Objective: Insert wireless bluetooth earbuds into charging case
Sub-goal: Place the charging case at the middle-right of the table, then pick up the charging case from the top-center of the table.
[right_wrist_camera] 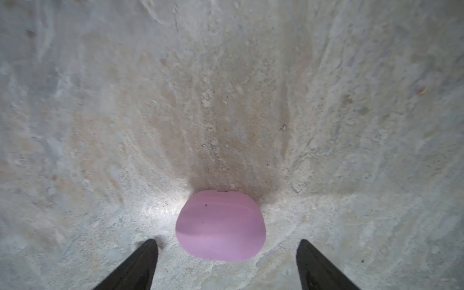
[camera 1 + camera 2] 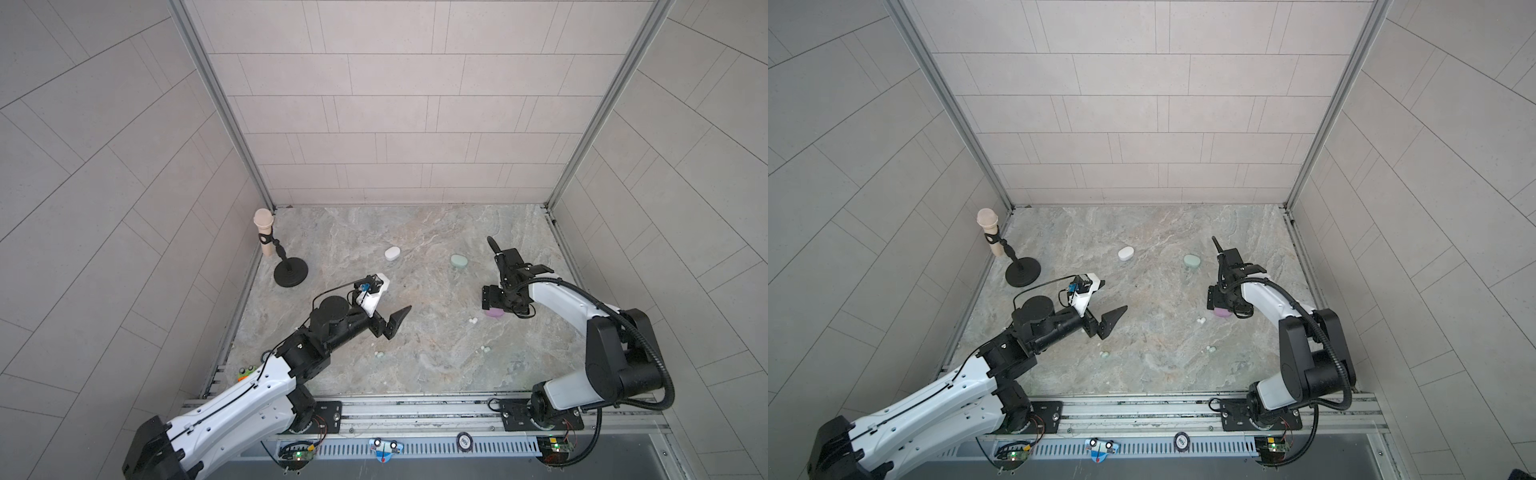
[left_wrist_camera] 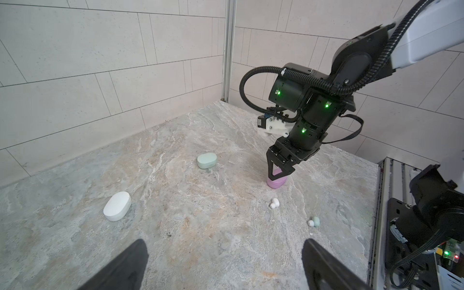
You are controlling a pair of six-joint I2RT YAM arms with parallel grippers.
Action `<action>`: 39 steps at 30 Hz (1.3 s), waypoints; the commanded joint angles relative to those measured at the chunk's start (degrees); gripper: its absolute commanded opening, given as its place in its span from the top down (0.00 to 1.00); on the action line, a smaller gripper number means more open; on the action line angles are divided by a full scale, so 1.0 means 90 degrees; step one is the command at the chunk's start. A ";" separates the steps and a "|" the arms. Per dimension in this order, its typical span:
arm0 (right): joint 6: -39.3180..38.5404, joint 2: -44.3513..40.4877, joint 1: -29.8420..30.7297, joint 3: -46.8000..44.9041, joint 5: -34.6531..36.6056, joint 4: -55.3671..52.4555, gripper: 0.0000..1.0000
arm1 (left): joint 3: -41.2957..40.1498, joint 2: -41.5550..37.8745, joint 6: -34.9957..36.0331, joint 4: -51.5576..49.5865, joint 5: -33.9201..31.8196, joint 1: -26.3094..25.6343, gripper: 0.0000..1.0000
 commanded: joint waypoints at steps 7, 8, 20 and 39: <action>0.0118 0.0606 0.0098 0.1471 -0.0274 -0.0305 0.09 | -0.0145 -0.0058 -0.0338 -0.0025 -0.0266 0.0048 0.00; 0.0169 0.0769 0.0128 0.1685 -0.0251 -0.0312 0.09 | -0.0151 -0.0058 -0.0379 -0.0027 -0.0297 0.0049 0.00; 0.1544 0.3295 0.0553 0.4351 0.0385 -0.0538 0.06 | -0.0405 -0.0326 -0.0560 -0.0121 -0.0612 0.0057 0.00; 0.2047 0.5067 0.0695 0.5934 0.0609 -0.0795 0.15 | -0.0465 -0.0288 -0.0559 -0.0108 -0.0740 0.0063 0.00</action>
